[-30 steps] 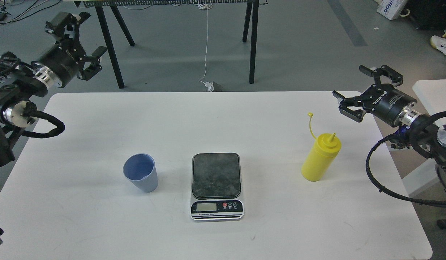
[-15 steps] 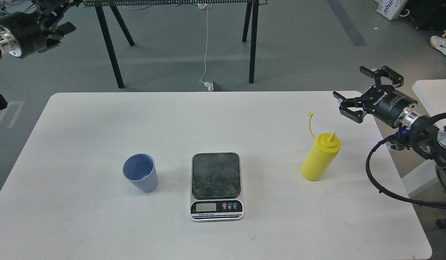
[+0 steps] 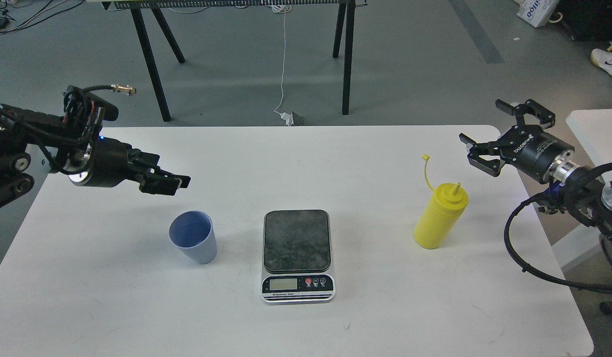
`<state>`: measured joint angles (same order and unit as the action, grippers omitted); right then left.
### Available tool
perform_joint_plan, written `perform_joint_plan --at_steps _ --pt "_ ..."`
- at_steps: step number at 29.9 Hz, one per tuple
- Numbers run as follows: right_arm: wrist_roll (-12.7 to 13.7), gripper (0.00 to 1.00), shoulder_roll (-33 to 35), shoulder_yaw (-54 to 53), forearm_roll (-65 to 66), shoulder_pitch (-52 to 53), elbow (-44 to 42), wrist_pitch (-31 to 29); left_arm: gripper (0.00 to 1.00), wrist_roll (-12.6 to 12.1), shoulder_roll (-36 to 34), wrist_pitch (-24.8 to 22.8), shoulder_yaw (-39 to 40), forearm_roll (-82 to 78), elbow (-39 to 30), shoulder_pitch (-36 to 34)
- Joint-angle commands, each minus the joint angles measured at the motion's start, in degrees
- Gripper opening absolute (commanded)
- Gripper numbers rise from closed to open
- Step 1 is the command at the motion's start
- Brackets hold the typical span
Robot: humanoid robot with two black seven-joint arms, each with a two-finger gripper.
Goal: Pour seasoning into cup on scale with both arms
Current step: 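Close the left gripper around the blue cup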
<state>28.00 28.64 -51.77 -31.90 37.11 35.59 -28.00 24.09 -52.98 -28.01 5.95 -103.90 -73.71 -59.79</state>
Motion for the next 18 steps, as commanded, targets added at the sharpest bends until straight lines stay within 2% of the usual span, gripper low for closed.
perform_joint_plan --at_steps 1,18 --pt "0.0 0.99 0.02 0.0 0.0 -0.46 0.0 0.0 0.99 -0.01 0.51 0.01 -1.81 -0.51 -0.38 0.38" --pt "0.0 0.99 0.46 0.0 0.0 -0.81 0.0 0.0 0.98 -0.01 4.46 0.01 -1.9 -2.98 1.2 4.33"
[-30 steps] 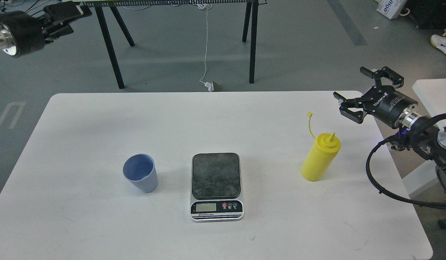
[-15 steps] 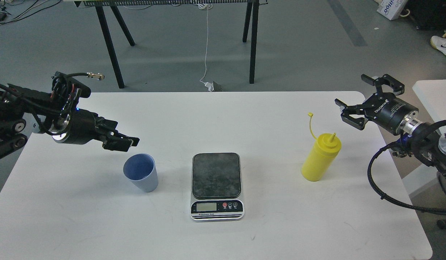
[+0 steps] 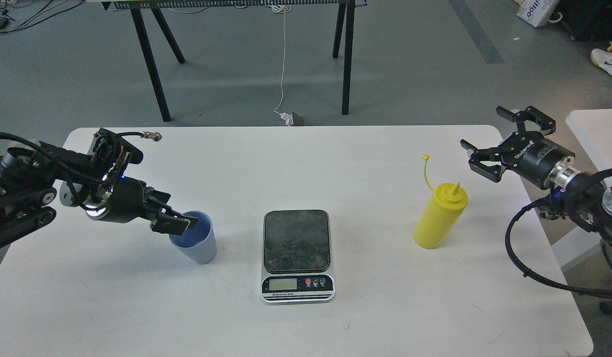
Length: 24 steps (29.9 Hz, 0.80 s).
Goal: Pour seasoning into cup on scale with both arms
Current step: 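Close the left gripper around the blue cup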
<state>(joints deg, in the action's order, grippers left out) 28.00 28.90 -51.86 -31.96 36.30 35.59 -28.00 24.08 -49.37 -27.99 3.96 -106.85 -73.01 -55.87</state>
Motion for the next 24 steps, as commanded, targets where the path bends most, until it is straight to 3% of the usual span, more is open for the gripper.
perform_joint_plan --at_steps 1,13,19,24 --pt "0.0 0.99 0.19 0.09 0.06 0.0 0.0 0.0 0.98 0.0 1.37 -0.01 -0.01 -0.12 0.84 0.41" --pt "0.0 0.99 0.89 0.09 0.06 -0.26 0.09 0.0 0.95 0.0 3.58 -0.01 -0.1 -0.73 4.45 1.55" --pt "0.0 0.99 0.89 0.09 0.06 -0.44 0.0 0.0 0.87 0.09 3.75 -0.01 -0.1 -1.52 5.24 2.52" --pt "0.0 0.99 0.89 0.09 0.06 -0.61 0.0 0.0 0.7 0.09 3.66 -0.01 -0.1 -2.13 5.24 2.52"
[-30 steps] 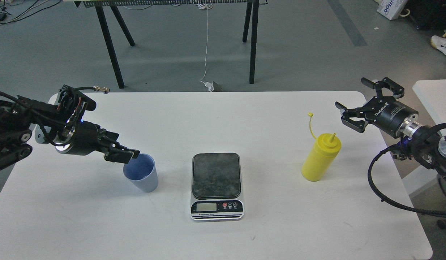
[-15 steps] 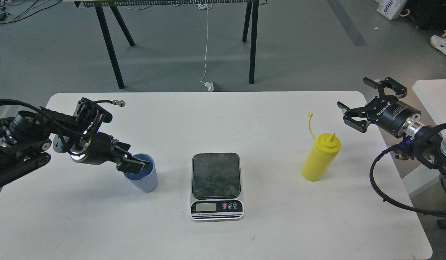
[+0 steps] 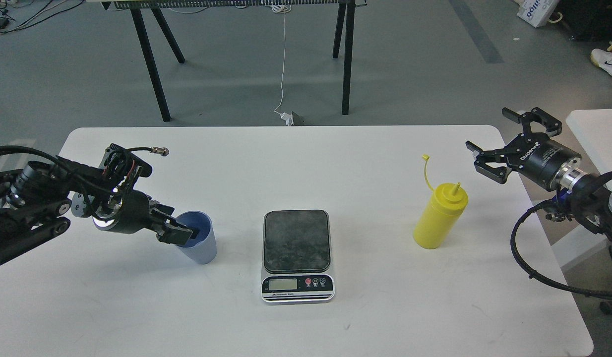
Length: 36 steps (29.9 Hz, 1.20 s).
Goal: Pour seasoning into cup on scale with both arms
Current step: 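Close the left gripper around the blue cup, then lift the blue cup with the left gripper and carry it onto the scale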
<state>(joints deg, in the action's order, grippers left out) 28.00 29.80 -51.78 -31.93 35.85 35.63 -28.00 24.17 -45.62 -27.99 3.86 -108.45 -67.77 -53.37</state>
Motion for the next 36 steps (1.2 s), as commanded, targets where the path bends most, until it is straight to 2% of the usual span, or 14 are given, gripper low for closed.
perform_joint_plan --at_steps 1,3,6,8,12,13,16,25,30,36 --pt "0.0 0.99 0.0 0.01 -0.06 -0.25 -0.03 0.0 0.64 0.0 -0.08 -0.01 0.0 -0.96 0.01 0.02" --pt "0.0 0.99 0.0 -0.08 -0.06 -0.51 -0.03 0.0 0.6 0.0 -0.08 -0.01 0.09 -1.23 0.01 0.02" --pt "0.0 0.99 0.0 0.01 -0.06 -0.6 -0.03 0.0 0.48 0.0 -0.08 -0.01 0.09 -1.23 0.01 -0.06" --pt "0.0 0.99 0.0 -0.08 -0.06 -0.95 -0.03 0.0 0.38 0.09 -0.08 -0.01 0.09 -1.23 -0.17 0.02" --pt "0.0 0.99 0.09 -0.08 -0.06 -1.22 -0.12 0.0 0.07 0.09 -0.17 -0.01 0.0 -1.32 -0.26 0.2" --pt "0.0 0.99 0.09 -0.08 0.03 -1.48 -0.12 0.0 0.05 0.09 -0.17 -0.01 0.09 -1.23 -0.26 0.11" --pt "0.0 0.99 0.17 -0.08 -0.06 -1.57 -0.12 0.0 0.0 0.18 -0.26 -0.01 0.09 -1.15 -0.35 0.02" --pt "0.0 0.99 0.09 -0.08 -0.06 -1.66 -0.12 0.0 0.0 0.35 -0.96 -0.01 0.27 -0.79 -0.52 -0.41" --pt "0.0 0.99 0.0 -0.08 0.03 -1.66 -0.12 0.0 0.0 3.83 -1.22 -0.01 1.23 -0.27 -0.78 -1.64" --pt "0.0 0.99 -0.09 -0.08 -0.06 -1.66 -0.03 0.0 0.0 3.83 0.09 -0.01 1.67 9.3 -1.14 -10.6"
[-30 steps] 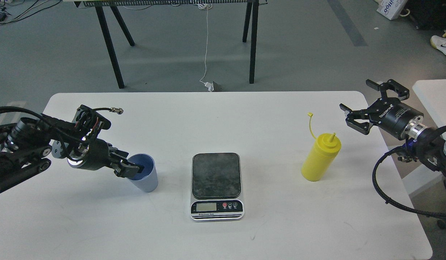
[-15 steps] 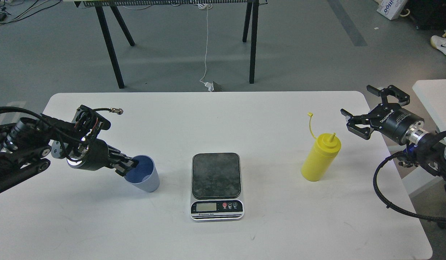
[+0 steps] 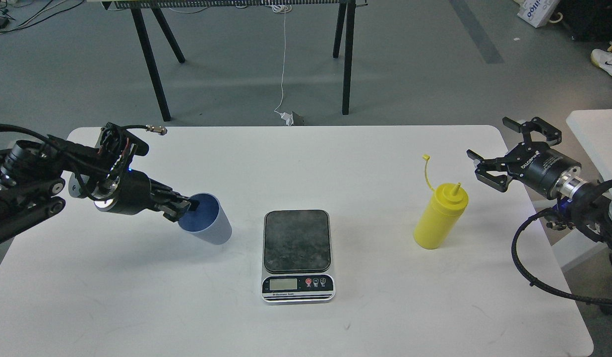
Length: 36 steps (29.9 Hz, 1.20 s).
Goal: Pour seasoning into cup on scale with both arms
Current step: 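Lift the blue cup with the left gripper and carry it onto the scale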
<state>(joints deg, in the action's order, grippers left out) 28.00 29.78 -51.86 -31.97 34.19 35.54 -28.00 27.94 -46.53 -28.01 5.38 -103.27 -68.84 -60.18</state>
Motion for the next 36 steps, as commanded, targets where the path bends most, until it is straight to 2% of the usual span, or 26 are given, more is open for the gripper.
perform_joint_plan --at_steps 1,7,10,17,36 --pt "0.0 0.99 -0.07 0.0 0.06 0.0 0.06 0.0 0.0 0.06 2.31 0.01 0.07 5.35 -0.16 -5.11" --pt "0.0 0.99 0.02 -0.17 -0.02 0.09 -0.03 0.0 0.0 0.06 10.4 0.01 -0.72 5.36 -0.16 -6.09" --pt "0.0 0.99 -0.07 -0.43 0.06 0.0 -0.12 0.0 0.0 -2.53 12.86 0.01 -1.86 4.31 -0.07 -5.83" --pt "0.0 0.99 -0.6 -0.43 0.06 -0.17 -0.3 0.0 0.0 -3.33 13.31 0.01 -3.89 3.08 0.1 -5.56" --pt "0.0 0.99 -0.51 -0.43 0.06 -0.09 -1.0 0.0 0.0 -3.33 15.85 0.01 -3.8 3.52 0.81 -2.75"
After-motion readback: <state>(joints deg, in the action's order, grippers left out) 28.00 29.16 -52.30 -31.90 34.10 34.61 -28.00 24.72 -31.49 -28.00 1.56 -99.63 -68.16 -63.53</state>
